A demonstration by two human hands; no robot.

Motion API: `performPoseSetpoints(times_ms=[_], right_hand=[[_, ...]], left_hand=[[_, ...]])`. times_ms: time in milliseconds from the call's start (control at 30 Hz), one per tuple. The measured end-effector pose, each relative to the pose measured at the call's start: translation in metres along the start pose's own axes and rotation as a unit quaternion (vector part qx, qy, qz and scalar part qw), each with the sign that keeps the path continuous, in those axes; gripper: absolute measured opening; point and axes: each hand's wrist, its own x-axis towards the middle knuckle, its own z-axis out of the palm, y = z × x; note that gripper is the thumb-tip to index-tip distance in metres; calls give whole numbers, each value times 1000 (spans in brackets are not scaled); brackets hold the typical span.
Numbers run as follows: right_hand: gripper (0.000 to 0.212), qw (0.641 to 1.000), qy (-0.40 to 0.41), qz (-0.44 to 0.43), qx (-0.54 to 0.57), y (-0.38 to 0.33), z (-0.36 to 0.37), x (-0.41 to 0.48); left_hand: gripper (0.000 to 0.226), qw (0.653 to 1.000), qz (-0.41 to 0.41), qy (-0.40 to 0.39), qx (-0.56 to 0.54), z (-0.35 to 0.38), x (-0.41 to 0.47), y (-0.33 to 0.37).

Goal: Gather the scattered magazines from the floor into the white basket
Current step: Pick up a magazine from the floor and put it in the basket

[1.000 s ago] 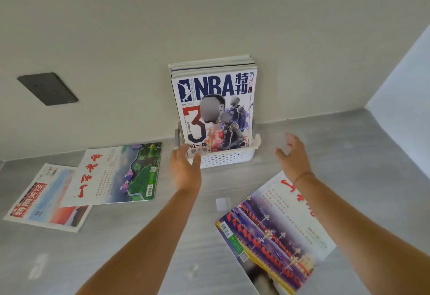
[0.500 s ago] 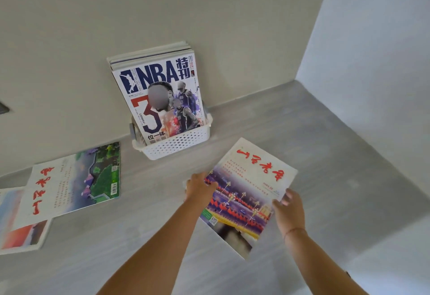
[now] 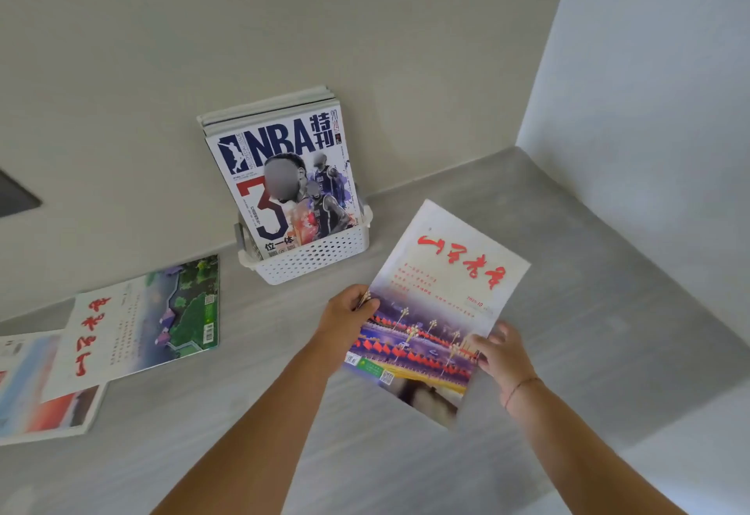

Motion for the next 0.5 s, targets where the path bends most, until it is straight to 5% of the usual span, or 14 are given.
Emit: performPoseSetpoints(times_ms=[200, 500], right_hand=[[15, 994, -85, -58, -48, -39, 21, 10], [16, 941, -109, -271, -171, -165, 111, 45]], left_hand=[[16, 996, 46, 43, -68, -36, 0, 35], [29, 967, 111, 216, -73, -119, 27, 79]])
